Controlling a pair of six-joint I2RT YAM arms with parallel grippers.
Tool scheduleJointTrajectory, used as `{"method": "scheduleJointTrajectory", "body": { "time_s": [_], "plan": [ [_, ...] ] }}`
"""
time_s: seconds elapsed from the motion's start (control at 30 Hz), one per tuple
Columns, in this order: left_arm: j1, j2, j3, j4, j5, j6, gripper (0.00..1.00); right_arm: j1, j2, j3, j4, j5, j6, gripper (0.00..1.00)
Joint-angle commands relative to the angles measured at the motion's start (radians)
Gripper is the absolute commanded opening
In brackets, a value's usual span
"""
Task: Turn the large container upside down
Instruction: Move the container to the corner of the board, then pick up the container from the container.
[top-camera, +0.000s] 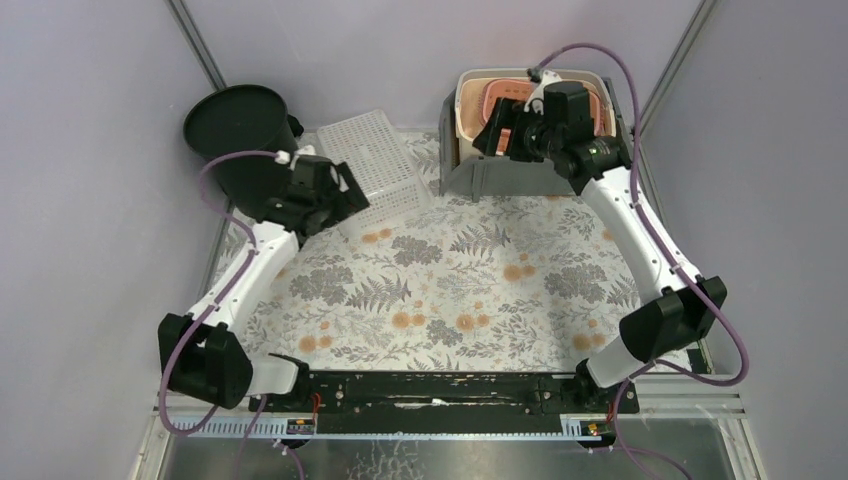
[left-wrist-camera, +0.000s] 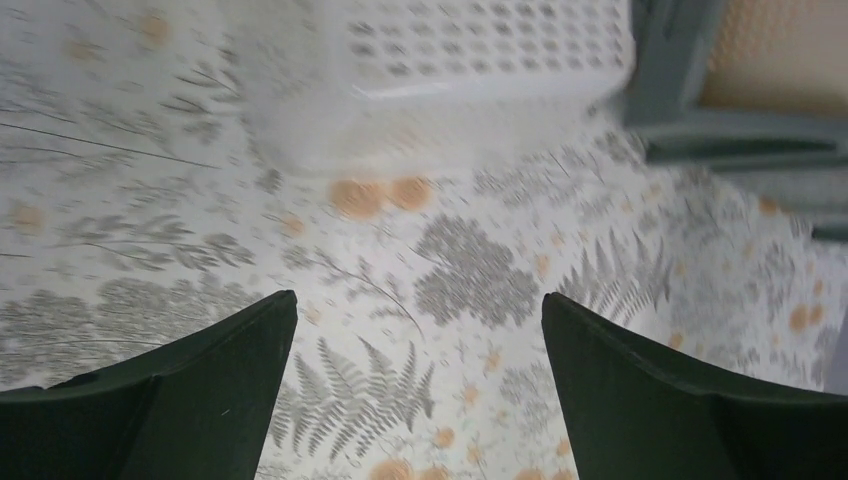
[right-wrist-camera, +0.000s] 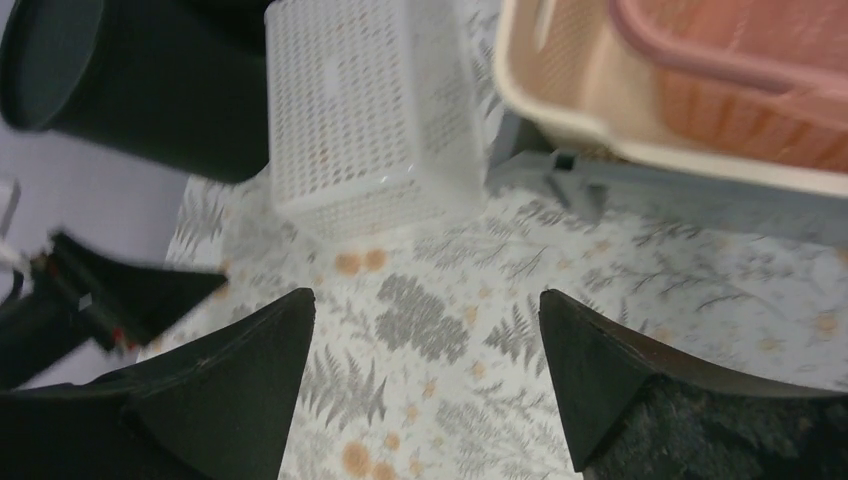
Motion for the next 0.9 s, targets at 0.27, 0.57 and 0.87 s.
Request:
{"method": "scheduleJointTrajectory", "body": {
  "time_s": [0.27,0.57,0.87],
  "plan": [
    [-0.252,0.213,0.065,0.039,-0.098,-0.069,0.96,-0.135,0.277,0.34,-0.093,0.159,-0.085,0.71],
    [-0.241,0.434,0.212,0.051,-0.157,-0.072,0.83,-0.157,0.448,0.517,-0.141,0.18,-0.173,0.68],
    [-0.086,0.474,0.153,0.1,-0.127,-0.074,0.83,-0.178,0.549,0.553,-0.124,0.18,-0.21,0.7]
  ]
}}
